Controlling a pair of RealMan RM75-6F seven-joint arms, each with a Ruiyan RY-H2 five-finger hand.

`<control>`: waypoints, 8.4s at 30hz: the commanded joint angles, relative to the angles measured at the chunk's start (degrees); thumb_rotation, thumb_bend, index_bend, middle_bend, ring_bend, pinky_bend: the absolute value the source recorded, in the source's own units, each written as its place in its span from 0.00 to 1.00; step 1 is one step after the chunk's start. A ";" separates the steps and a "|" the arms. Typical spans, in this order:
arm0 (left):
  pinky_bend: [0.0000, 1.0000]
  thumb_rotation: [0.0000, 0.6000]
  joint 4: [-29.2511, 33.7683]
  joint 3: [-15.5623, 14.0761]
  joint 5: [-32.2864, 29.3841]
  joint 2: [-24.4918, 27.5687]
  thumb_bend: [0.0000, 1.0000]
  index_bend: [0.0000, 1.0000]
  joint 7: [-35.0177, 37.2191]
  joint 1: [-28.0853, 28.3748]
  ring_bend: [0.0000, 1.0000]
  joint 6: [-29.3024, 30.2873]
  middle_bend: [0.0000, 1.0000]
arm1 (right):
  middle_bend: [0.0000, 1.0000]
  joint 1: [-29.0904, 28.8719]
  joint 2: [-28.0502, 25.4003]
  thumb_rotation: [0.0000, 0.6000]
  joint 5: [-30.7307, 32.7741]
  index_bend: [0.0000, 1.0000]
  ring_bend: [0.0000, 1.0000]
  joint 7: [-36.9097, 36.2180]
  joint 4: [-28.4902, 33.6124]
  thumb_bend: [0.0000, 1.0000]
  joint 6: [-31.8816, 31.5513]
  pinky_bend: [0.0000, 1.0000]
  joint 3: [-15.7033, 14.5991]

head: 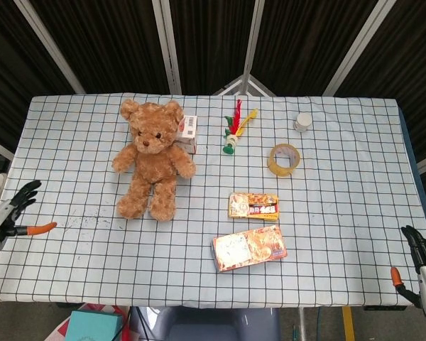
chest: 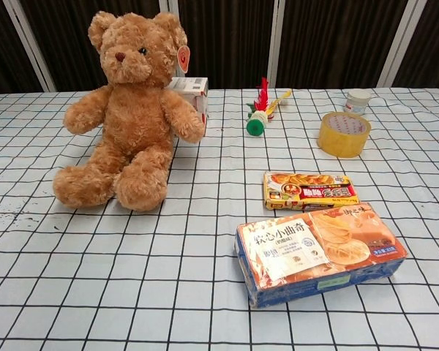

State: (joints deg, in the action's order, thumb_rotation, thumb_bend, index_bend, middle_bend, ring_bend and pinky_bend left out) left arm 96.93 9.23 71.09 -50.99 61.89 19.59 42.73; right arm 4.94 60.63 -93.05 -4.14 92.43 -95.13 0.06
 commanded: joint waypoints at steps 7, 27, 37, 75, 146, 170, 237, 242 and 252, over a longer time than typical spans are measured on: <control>0.01 1.00 -12.95 10.46 -8.98 -8.38 0.15 0.02 15.65 11.77 0.00 -21.51 0.00 | 0.11 -0.28 0.46 1.00 2.38 0.03 0.19 -2.68 -1.94 0.42 1.43 0.04 0.71; 0.01 1.00 -32.61 10.05 -23.19 -25.03 0.15 0.03 1.65 24.70 0.00 -30.04 0.00 | 0.11 -0.21 0.75 1.00 5.64 0.03 0.19 -4.79 -4.37 0.42 3.08 0.04 1.66; 0.01 1.00 -39.18 7.76 -29.66 -31.46 0.19 0.06 -5.54 28.32 0.00 -29.12 0.03 | 0.11 -0.36 0.84 1.00 6.57 0.03 0.19 -5.81 -5.31 0.42 3.74 0.04 2.13; 0.04 1.00 -32.27 11.05 -42.09 -32.99 0.41 0.28 -21.62 29.33 0.00 -17.75 0.25 | 0.11 -0.24 0.38 1.00 6.23 0.03 0.19 -6.14 -4.45 0.42 3.74 0.04 2.16; 0.04 1.00 -32.73 14.21 -66.83 -37.59 0.60 0.47 -45.79 32.52 0.05 -10.43 0.45 | 0.11 -0.13 -0.10 1.00 7.36 0.03 0.19 -7.19 -3.92 0.42 4.87 0.04 2.37; 0.04 1.00 -32.42 15.46 -67.00 -38.20 0.60 0.47 -49.24 32.50 0.05 -9.43 0.45 | 0.11 -0.06 -0.19 1.00 7.20 0.03 0.19 -7.15 -3.59 0.42 4.76 0.04 2.32; 0.01 1.00 12.29 11.23 -14.33 7.44 0.25 0.00 -52.44 -10.97 0.00 9.43 0.00 | 0.11 0.43 -0.33 1.00 6.21 0.03 0.19 -8.36 -3.57 0.42 3.60 0.04 2.11; 0.01 1.00 12.48 6.11 -2.13 9.09 0.26 0.03 -56.90 -19.55 0.00 25.66 0.00 | 0.11 0.82 -0.69 1.00 4.79 0.03 0.19 -7.72 -3.00 0.42 2.20 0.04 1.78; 0.01 1.00 2.47 2.46 7.57 1.50 0.26 0.05 -50.68 -22.44 0.00 36.83 0.00 | 0.11 2.02 -2.01 1.00 3.39 0.03 0.19 -9.73 -1.47 0.42 -2.41 0.04 2.72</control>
State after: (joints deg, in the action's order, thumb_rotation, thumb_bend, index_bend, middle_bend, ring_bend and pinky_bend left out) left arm 102.63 12.60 76.30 -46.85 9.50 -2.74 77.00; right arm 6.80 58.66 -89.68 -13.45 91.00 -97.18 2.50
